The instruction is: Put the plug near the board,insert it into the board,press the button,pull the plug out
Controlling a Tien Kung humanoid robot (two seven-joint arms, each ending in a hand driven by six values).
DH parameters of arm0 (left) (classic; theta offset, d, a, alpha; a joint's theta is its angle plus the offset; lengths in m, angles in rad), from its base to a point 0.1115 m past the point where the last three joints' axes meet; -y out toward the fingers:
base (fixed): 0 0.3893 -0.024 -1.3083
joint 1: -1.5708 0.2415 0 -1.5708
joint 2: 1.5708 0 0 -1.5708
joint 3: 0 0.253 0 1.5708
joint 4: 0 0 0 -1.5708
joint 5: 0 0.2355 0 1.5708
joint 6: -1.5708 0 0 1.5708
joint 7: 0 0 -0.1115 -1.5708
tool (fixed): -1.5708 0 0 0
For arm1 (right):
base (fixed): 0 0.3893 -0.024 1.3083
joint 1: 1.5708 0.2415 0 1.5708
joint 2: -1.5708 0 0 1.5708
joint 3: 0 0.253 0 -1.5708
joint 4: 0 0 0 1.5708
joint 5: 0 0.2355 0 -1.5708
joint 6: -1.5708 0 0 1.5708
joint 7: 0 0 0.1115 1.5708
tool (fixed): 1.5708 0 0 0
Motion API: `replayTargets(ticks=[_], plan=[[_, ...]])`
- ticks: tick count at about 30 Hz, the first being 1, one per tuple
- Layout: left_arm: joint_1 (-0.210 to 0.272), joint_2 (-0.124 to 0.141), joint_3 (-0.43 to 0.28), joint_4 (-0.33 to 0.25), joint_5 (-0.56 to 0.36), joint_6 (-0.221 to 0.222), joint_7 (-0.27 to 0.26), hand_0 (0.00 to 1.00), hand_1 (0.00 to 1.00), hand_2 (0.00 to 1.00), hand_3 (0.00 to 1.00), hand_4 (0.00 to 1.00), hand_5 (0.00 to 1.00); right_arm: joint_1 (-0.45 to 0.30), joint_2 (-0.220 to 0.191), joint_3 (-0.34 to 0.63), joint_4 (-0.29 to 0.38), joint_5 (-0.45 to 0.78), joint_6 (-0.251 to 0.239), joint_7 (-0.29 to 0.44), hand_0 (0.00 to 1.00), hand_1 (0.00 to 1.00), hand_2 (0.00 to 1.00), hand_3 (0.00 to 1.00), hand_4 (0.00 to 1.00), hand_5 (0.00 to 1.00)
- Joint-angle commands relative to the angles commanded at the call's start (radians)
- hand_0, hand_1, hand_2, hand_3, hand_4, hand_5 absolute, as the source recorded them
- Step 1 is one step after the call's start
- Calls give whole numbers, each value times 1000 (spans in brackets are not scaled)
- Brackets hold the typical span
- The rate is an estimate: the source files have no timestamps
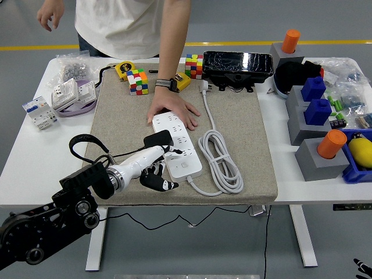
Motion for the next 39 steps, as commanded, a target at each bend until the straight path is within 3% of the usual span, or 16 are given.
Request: replayTargets(ticks=[9,20,32,39], plan=[[-1,-5,14,7,-4,-21,9,83,70,134,777,804,120,-2,-3,1,1,-1,-1,0,525,624,604,546,881,405],[-7,-15,23,29,5,-22,13,78,68,134,783,829,111,-3,-2,7,2,-2,0,0,525,624,605,546,882,406],[-8,-17,16,6,-2,-11,-1,76,67,133,787,830,108,-6,0,11,2,-4,0,0,525,624,606,546,882,406],[-13,-25,25,30,0,-20,16,77,67,133,789,826,106,-4,-1,15,3,-5,0,0,525,624,605,546,882,406]])
